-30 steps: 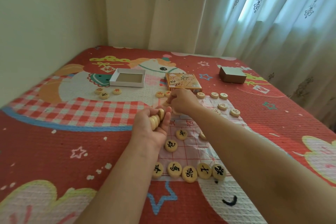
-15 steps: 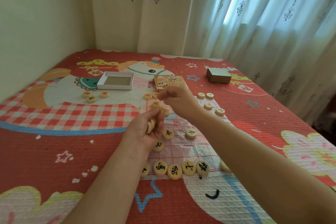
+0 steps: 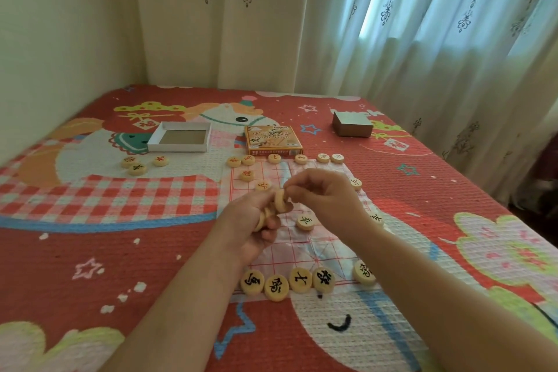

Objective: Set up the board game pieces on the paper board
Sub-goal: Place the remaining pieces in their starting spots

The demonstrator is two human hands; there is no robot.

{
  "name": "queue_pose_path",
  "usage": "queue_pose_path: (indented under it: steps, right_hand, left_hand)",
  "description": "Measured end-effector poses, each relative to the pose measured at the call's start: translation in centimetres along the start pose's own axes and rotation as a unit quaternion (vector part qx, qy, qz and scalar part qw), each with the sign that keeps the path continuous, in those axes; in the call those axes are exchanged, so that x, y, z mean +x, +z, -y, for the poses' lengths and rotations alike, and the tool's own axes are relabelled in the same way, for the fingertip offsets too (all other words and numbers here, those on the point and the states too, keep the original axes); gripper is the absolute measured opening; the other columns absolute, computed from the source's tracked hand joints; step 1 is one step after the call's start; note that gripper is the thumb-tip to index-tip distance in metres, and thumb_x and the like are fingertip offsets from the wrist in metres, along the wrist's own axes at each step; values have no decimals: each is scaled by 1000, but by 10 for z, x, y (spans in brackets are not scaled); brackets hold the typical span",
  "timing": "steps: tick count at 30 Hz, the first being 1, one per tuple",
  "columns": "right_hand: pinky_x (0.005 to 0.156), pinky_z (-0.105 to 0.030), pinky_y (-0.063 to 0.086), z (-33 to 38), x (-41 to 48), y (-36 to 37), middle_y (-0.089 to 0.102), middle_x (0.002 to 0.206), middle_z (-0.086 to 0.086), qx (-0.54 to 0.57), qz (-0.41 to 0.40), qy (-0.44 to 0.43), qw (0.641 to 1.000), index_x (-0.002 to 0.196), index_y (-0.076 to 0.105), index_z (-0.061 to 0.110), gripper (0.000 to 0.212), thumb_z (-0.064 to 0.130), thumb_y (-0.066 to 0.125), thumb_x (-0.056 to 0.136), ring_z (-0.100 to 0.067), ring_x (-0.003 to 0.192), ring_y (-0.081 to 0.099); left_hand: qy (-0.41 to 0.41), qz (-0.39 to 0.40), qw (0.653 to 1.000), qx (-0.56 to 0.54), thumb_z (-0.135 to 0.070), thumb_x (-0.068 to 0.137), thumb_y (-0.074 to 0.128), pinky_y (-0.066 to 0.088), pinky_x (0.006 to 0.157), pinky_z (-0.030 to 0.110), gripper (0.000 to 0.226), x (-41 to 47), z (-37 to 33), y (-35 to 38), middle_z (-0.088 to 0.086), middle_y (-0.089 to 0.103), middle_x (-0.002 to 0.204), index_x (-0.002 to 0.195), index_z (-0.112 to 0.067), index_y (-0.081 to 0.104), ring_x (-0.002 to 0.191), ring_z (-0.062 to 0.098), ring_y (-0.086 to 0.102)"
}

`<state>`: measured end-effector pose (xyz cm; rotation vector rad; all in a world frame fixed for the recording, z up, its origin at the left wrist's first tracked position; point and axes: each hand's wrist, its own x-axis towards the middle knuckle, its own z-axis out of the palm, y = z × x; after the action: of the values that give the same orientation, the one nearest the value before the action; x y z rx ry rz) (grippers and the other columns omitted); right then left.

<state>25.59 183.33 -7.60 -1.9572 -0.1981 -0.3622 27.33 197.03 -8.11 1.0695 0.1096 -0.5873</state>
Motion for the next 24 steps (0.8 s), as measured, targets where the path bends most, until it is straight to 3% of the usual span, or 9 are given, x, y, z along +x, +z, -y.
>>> queue_pose_path:
  steps: [3,6,11,16,19,22,24]
  right_hand:
    - [62,-17,51,0,-5,1,67,65,4,18,-9,17,1000,80,67,4,8,-2,62,82,-5,58,64]
    - [61,-19,48,-3,-9,18,66,69,8,-103,-35,12,994,79,67,15,9,8,63,82,-7,62,61]
    - [69,-21,46,2,-1,18,60,79,11,-198,-35,-7,980,90,68,18,12,14,57,88,-8,72,56]
    - [63,-6,39,-9,1,-6,60,75,17,-174,-35,5,984,85,68,20,14,8,60,85,-1,70,55]
    - [65,-13,44,-6,-1,-29,60,74,16,-201,71,18,977,86,69,20,14,8,64,83,-3,66,53]
    - [65,-15,42,-1,-7,-48,59,77,17,-310,216,12,926,92,70,22,15,17,71,79,-1,66,49]
    - [64,-13,38,-2,-12,-51,58,80,19,-362,272,15,892,96,69,27,19,25,72,77,3,67,48]
  left_hand:
    - [-15,2,999,-28,-19,95,49,28,27,11,21,-1,4,6,7,56,63,81,-5,56,30,2,38]
    - [-40,-8,992,-116,-15,94,50,37,29,11,20,-1,5,9,6,54,56,82,-2,59,31,3,44]
    - [64,-98,987,-109,-11,94,50,36,31,11,17,6,-11,-4,1,49,54,77,-6,52,32,2,43]
    - [74,-100,988,-91,-10,93,49,29,31,11,13,8,-11,-12,-1,47,57,81,-9,51,32,2,39]
    - [71,-78,993,-57,-8,92,49,27,30,11,8,9,-7,-8,1,45,64,84,-9,51,31,2,38]
    - [75,-68,995,-23,-5,91,50,27,30,10,11,8,-3,-5,2,44,66,81,-10,50,32,3,37]
    - [76,-66,995,-16,-4,91,50,26,31,10,12,6,-1,-2,3,43,65,80,-10,49,31,3,37]
